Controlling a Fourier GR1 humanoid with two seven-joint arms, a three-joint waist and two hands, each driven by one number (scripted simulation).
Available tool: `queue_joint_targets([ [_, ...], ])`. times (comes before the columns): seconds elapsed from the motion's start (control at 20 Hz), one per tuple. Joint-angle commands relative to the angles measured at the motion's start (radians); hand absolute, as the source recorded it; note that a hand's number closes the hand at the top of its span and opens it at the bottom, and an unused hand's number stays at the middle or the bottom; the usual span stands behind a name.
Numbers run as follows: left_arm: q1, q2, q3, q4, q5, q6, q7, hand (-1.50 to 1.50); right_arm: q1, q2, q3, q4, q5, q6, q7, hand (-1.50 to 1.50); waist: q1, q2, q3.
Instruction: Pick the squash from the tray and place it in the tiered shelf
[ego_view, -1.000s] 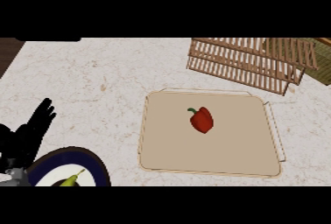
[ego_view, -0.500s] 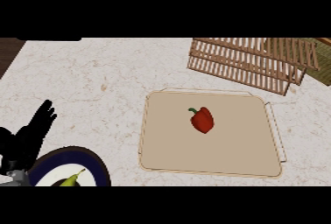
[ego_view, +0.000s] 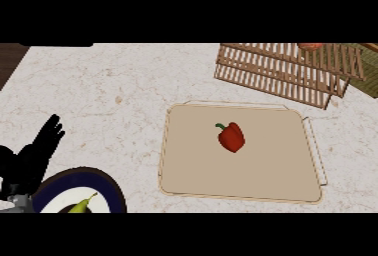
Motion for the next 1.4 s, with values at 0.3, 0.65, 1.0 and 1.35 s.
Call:
queue_joint_targets([
  [0.3, -0.003, -0.045, -0.030, -0.016, -0.031, 0.028, 0.020, 0.00, -0.014, 0.007, -0.101, 0.029, -0.128, -0.089, -0.071, -1.50, -0.010, -0.004, 0.000],
  [0.65, 0.030, -0.008, 0.021, -0.008, 0.006, -0.015, -0.011, 0.00, -0.021, -0.015, -0.239, 0.006, -0.297, -0.078, -0.062, -1.50, -0.012, -0.005, 0.000],
  [1.0, -0.025, -0.003, 0.025, -0.004, -0.003, 0.002, 0.023, 0.00, -0.004, -0.108, -0.330, -0.160, -0.442, -0.001, -0.016, -1.50, -0.018, -0.007, 0.000],
  [1.35, 0.031, -0.006, 0.032, -0.035, -0.003, 0.002, 0.023, 0.00, 0.058, -0.323, -0.475, -0.384, -0.576, 0.218, 0.195, -1.50, -0.044, -0.017, 0.001],
])
